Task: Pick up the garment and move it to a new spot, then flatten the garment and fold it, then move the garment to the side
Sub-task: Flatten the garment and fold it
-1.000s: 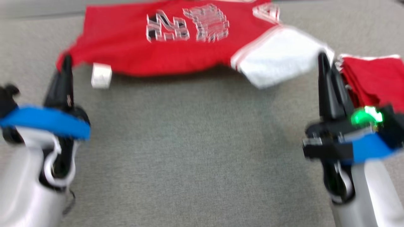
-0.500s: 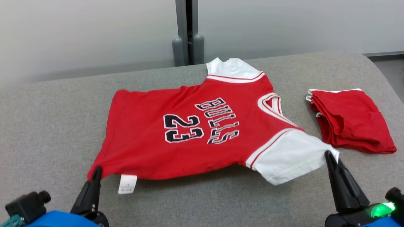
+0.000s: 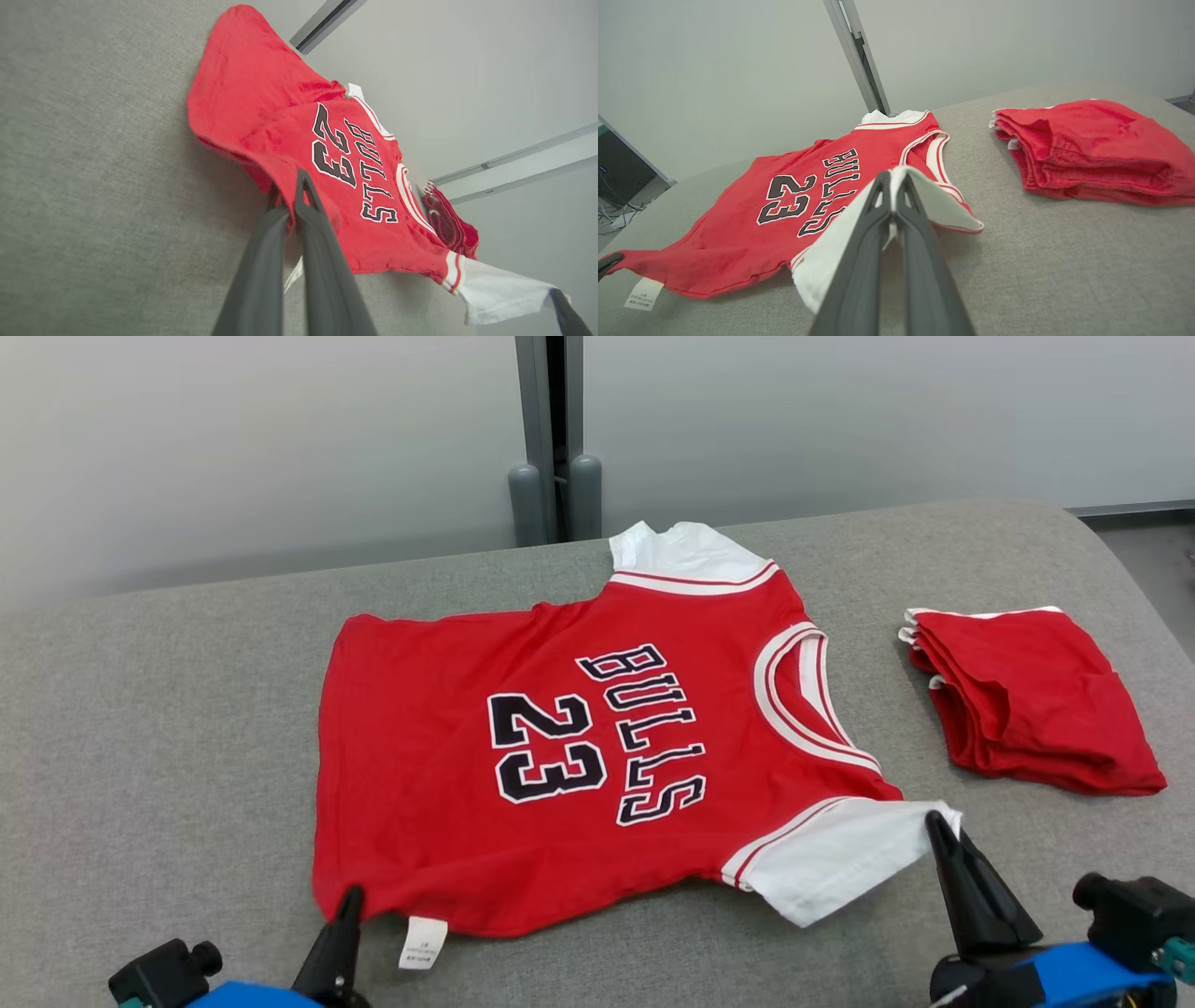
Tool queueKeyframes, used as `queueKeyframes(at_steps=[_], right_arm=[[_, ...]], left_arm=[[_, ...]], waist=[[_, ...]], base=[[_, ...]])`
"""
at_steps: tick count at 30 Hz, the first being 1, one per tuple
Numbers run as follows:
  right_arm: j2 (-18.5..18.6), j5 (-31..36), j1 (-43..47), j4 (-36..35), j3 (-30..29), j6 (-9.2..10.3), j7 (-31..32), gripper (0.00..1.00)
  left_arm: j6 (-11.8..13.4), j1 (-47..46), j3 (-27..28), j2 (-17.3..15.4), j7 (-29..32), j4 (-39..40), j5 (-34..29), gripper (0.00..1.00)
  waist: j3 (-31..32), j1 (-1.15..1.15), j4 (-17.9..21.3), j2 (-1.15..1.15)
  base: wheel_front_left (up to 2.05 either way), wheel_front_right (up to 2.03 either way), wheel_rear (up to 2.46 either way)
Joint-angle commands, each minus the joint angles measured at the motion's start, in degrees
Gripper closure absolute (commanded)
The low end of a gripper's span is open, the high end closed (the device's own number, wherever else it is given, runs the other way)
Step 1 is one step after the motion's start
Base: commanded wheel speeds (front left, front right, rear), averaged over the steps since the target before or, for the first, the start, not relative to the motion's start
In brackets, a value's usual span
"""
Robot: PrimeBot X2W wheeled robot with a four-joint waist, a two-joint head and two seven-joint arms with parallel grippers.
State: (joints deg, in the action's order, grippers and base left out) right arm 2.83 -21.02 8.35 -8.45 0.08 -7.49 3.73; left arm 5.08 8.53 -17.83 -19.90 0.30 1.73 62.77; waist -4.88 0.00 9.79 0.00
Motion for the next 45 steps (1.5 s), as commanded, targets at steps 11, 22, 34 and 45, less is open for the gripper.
queueKeyframes(at_steps=[11, 22, 34, 45], right_arm=[[0.13, -1.83, -17.73, 15.82, 0.7, -0.01, -3.95, 1.0], [0.13, -0.39, -41.57, 42.18, 1.02, -0.01, -8.71, 1.0], [0.15, 0.4, -52.41, 60.86, 4.01, -0.01, -14.31, 0.0], [0.15, -0.28, -53.72, 61.09, 10.65, -0.01, -18.75, 0.0]], left_arm=[[-1.53, -11.65, 5.29, 6.31, -1.55, -7.19, 7.98, 1.0], [-0.86, -25.2, 4.92, 7.53, -2.59, -17.25, 5.59, 1.0], [-2.02, -28.37, 2.73, 6.99, -3.63, -20.75, 2.4, 0.15], [-1.29, -24.36, 1.67, 4.9, -5.81, -18.7, -0.74, 0.0]], waist=[[-3.89, 0.0, -0.48, 0.0], [-10.07, 0.0, -1.5, 0.0], [-10.8, 0.0, -2.51, 0.0], [-8.91, 0.0, -1.48, 0.0]], base=[[0.0, 0.0, 0.0], [0.0, 0.0, 0.0], [0.0, 0.0, 0.0], [0.0, 0.0, 0.0]])
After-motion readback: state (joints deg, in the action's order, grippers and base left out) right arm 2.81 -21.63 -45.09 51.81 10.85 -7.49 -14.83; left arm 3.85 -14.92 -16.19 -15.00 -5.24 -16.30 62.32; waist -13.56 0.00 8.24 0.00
